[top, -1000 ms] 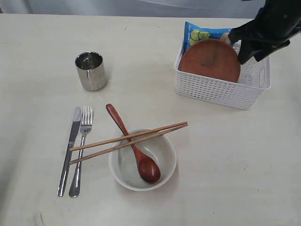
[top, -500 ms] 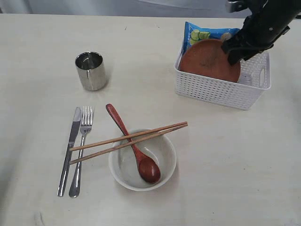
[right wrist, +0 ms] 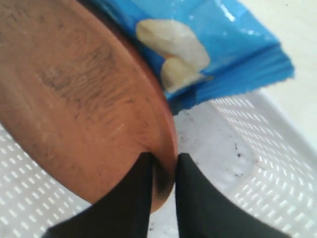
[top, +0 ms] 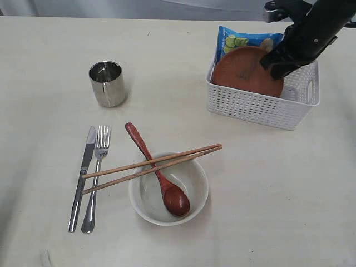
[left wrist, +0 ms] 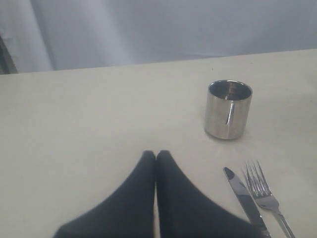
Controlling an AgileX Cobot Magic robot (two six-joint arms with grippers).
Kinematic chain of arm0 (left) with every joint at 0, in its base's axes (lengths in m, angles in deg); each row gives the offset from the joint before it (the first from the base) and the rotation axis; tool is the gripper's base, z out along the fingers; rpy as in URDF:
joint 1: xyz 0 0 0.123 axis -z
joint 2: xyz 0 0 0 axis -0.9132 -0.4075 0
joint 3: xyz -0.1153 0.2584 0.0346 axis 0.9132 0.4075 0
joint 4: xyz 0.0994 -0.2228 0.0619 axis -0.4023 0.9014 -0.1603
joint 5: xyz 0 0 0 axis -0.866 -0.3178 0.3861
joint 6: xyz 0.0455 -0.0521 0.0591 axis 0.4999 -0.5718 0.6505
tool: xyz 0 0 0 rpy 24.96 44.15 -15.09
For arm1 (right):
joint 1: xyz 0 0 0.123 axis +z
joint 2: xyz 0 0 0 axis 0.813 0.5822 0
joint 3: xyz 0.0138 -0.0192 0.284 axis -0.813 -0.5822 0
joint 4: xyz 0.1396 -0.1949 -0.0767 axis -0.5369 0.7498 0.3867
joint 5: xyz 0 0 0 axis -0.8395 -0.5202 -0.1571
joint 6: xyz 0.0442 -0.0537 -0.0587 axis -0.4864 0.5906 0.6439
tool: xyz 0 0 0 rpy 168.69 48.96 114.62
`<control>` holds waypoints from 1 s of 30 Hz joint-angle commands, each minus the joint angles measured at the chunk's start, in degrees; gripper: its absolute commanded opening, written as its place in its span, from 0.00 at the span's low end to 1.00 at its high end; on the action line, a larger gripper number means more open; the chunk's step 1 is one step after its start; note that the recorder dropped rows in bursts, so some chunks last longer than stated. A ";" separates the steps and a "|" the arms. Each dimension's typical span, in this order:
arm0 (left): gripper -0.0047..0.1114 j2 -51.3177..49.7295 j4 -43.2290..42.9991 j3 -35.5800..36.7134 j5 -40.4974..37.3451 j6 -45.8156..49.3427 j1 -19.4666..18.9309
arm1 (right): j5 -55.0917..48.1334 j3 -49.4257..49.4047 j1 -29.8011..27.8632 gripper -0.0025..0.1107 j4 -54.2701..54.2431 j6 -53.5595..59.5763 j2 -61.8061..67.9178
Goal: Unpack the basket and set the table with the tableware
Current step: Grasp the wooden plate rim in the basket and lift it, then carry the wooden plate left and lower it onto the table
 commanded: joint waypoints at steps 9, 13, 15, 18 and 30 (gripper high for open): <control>0.04 0.13 0.01 0.14 0.50 -0.27 0.33 | -0.66 0.33 -0.33 0.02 0.87 0.91 -3.68; 0.04 0.13 0.01 0.14 0.50 -0.27 0.33 | -0.09 0.33 -0.33 0.02 1.02 0.78 -7.01; 0.04 0.13 0.01 0.14 0.50 -0.27 0.33 | -0.09 0.33 -0.33 0.02 1.02 0.78 -8.72; 0.04 0.13 0.01 0.14 0.50 -0.27 0.33 | -0.09 0.33 -0.33 0.02 1.02 0.78 -11.12; 0.04 0.13 0.01 0.14 0.50 -0.27 0.33 | 0.01 1.23 -0.20 0.02 -5.91 -2.29 -19.97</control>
